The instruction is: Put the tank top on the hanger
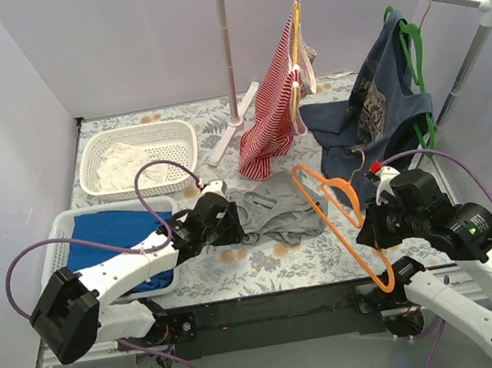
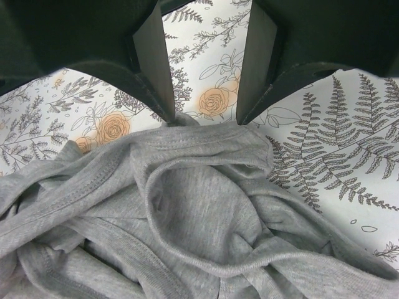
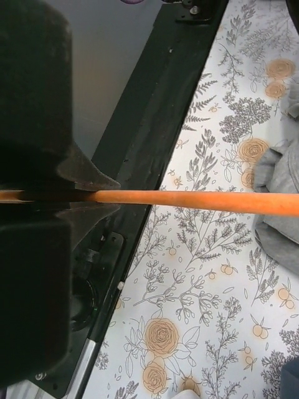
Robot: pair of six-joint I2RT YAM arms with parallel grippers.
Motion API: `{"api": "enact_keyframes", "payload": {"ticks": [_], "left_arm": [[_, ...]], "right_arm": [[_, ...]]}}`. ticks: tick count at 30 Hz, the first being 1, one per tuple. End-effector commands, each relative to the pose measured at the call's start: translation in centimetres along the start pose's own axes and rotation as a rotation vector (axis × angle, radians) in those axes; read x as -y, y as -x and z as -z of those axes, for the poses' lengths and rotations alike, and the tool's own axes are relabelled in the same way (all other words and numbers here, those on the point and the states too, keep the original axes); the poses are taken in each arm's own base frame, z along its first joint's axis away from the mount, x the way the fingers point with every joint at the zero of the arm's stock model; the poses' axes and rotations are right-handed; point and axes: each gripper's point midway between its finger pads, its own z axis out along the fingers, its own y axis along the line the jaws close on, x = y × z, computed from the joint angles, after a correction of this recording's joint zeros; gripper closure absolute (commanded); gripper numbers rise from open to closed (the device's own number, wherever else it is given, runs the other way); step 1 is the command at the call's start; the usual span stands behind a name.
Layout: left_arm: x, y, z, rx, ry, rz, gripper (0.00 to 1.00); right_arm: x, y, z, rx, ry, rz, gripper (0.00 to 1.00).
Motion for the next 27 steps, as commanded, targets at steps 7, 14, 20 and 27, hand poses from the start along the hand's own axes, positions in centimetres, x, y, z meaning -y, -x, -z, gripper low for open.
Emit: {"api": "enact_keyframes", "payload": {"ticks": [7,14,20,27], "left_arm": [[0.5,-0.3,-1.5,-0.019,0.014,-0.022,0.57],[-0.1,0.7,-1.6,0.035,0.06,-0.005,0.62],[-0.6,1.4,-1.7,0.066,0.094,-0.002,0.82],[-0.1,2.3,-1.3,0.081,0.087,-0.021,0.99]], "right_arm": [[-2.9,2.5,3.0,0.055,0.123,0.13,0.99],[-4.6,1.8,3.7,-0.004,0.221,0.202,0.99],[-6.2,1.2,4.1,-0.051,0.309,0.239,0.99],[-6.5,0.5,3.8,-0.104,0.32,0.293,0.99]]}}
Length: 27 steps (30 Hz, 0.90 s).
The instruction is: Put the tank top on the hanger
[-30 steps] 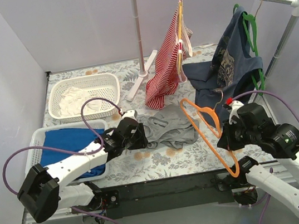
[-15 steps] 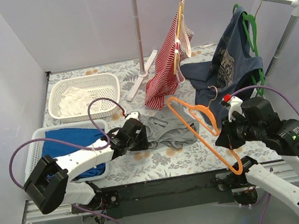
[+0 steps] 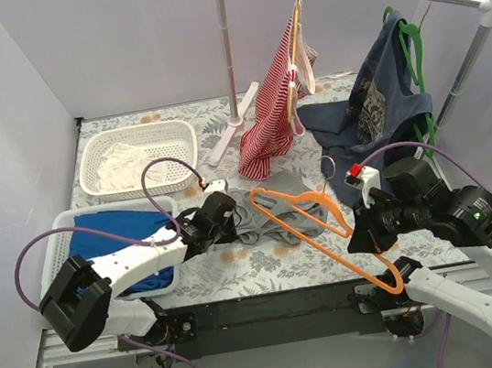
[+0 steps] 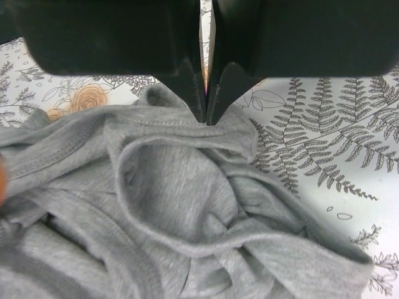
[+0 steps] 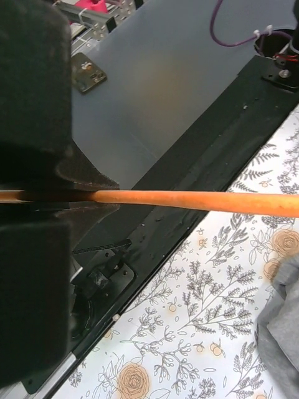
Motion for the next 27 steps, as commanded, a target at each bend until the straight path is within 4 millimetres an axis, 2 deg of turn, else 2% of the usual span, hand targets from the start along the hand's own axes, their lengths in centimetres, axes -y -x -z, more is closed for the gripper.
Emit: {"api": "enact_keyframes", "payload": {"ticks": [1,3,4,5,8,12,17,20,27], "left_arm": [[1.3,2.3,0.7,0.058,-0.023,-0.014,0.99],[1.1,1.8,1.0,0.034,-0.019,-0.018,0.97],[0.9,1.5,1.0,0.026,-0.018,-0.015,0.93],[0.7,1.3,1.4,0.028,-0.019,-0.015,0.76],[0.0,0.6,1.7,0.019,-0.01,-0.006,0.63],[-0.4,-0.4,1.7,-0.004,-0.012,0.009,0.58],[-0.6,-1.4,0.6,-0.027,0.003,0.006,0.58],[-0.8,-1.2,0.0,-0.012,0.023,0.011,0.54],[-1.2,-0.8,-1.2,0.015,0.063,0.005,0.53]], "right_arm": [[-1.0,0.8,0.4,0.012,0.036,0.065,0.99],[-0.9,0.8,0.4,0.008,0.028,0.069,0.99],[-0.9,0.8,0.4,0.006,0.026,0.071,0.99],[-0.9,0.9,0.5,0.009,0.022,0.077,0.99],[-0.7,0.9,0.5,0.009,0.009,0.084,0.99],[-0.7,1.1,0.5,0.011,0.006,0.094,0.99],[-1.0,1.0,0.6,0.007,0.012,0.103,0.99],[-1.1,1.1,0.8,0.01,0.013,0.111,0.99],[-1.3,1.5,1.0,0.019,0.013,0.13,0.99]]}}
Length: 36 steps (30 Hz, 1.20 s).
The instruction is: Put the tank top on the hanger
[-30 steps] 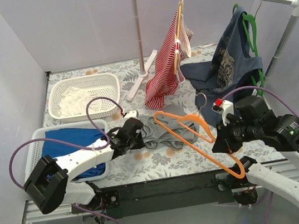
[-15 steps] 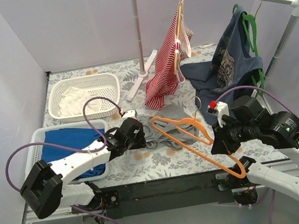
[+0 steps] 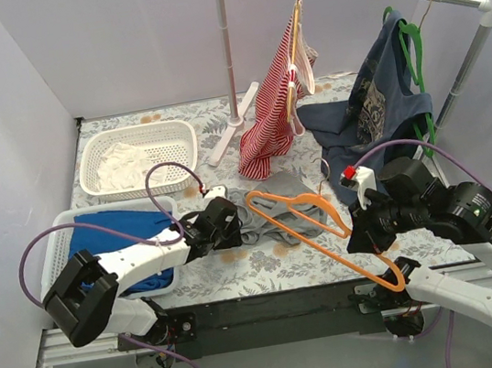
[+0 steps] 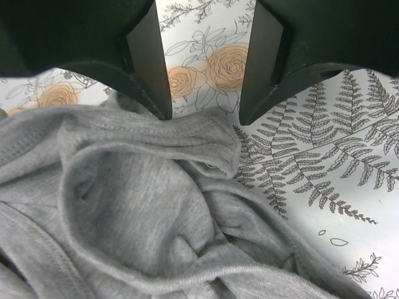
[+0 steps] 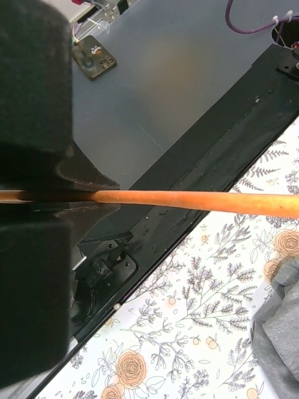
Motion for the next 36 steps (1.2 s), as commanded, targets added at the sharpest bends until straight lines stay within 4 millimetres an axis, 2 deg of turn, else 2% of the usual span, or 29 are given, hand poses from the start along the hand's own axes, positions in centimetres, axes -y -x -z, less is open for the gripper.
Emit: {"api": "enact_keyframes", "payload": {"ticks": [1,4,6,7,9,13,17,21,26,32,36], "left_arm": [[-0.2,1.0,-0.7,0.059,0.035,0.007,0.55],[-0.4,1.3,-0.9,0.082,0.048,0.016,0.57],[-0.5,1.9,-0.8,0.11,0.054,0.02,0.65],[-0.5,2.2,-0.7,0.118,0.057,0.022,0.69],[-0.1,3.0,-0.5,0.143,0.054,0.025,0.86],[0.5,3.9,0.0,0.161,0.04,0.024,1.0],[0.6,4.3,0.2,0.155,0.053,0.019,1.0],[1.6,5.3,1.3,0.158,0.027,0.036,1.0],[2.3,6.1,2.0,0.142,0.016,0.025,1.0],[3.5,6.7,3.1,0.126,-0.032,0.012,1.0],[4.1,7.1,4.5,0.124,-0.072,0.011,1.0]], "right_arm": [[-0.8,1.5,1.1,0.056,0.017,0.053,0.99],[-0.9,1.5,1.1,0.055,0.019,0.06,0.99],[-0.8,1.3,0.9,0.048,0.02,0.064,0.99],[-0.8,1.1,0.8,0.04,0.023,0.063,0.99],[-0.8,0.8,0.4,0.02,0.026,0.06,0.99],[-0.9,0.2,0.0,-0.006,0.04,0.064,0.99],[-0.9,-0.2,-0.3,-0.031,0.047,0.068,0.99],[-1.0,-0.8,-0.9,-0.062,0.065,0.08,0.99],[-0.2,-0.7,-2.2,-0.071,0.039,0.091,0.99],[0.6,0.4,-3.5,-0.049,-0.001,0.103,0.99],[0.2,1.8,-4.4,0.005,0.026,0.122,0.99]]}}
